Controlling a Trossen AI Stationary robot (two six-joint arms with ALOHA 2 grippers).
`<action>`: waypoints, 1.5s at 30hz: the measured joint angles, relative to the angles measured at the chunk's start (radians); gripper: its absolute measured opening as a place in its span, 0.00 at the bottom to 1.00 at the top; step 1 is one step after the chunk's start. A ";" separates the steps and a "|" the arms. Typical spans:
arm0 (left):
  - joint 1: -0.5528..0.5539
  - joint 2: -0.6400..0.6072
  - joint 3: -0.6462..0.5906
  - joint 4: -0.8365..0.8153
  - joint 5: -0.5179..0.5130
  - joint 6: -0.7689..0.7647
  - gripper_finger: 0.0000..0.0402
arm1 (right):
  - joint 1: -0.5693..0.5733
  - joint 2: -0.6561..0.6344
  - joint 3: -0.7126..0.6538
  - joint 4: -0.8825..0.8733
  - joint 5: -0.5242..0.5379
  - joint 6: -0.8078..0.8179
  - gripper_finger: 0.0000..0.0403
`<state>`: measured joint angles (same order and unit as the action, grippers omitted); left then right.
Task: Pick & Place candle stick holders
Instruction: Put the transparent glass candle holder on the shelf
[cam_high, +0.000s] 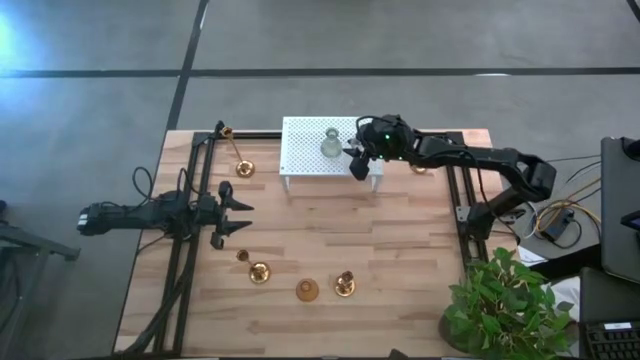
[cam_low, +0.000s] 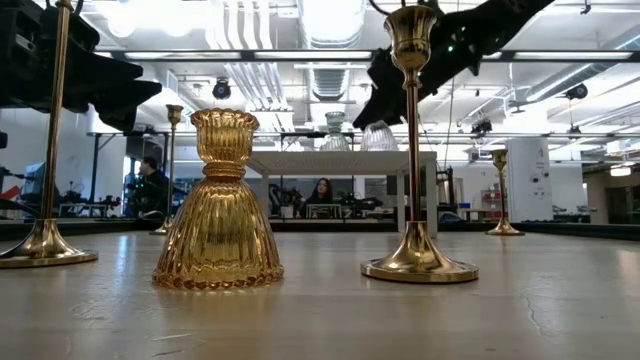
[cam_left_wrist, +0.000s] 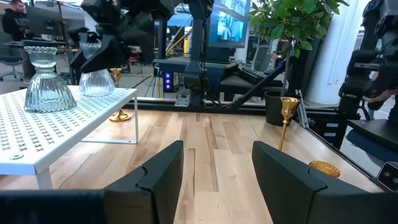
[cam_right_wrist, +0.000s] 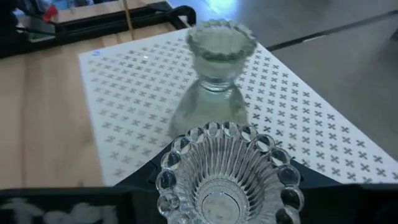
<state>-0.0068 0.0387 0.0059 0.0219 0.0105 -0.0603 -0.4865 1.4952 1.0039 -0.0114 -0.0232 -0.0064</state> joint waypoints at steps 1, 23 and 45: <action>0.000 0.000 0.000 0.000 0.000 0.000 0.49 | -0.007 0.005 0.000 0.001 0.000 -0.001 0.32; 0.000 0.001 0.000 0.000 0.000 0.000 0.49 | -0.104 0.072 0.000 0.126 -0.001 0.008 0.32; 0.000 0.001 0.000 0.000 0.000 0.000 0.49 | -0.113 0.073 0.000 0.130 -0.003 0.002 0.33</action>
<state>-0.0068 0.0395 0.0059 0.0219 0.0103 -0.0602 -0.5990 1.5681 1.0039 0.1184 -0.0257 -0.0044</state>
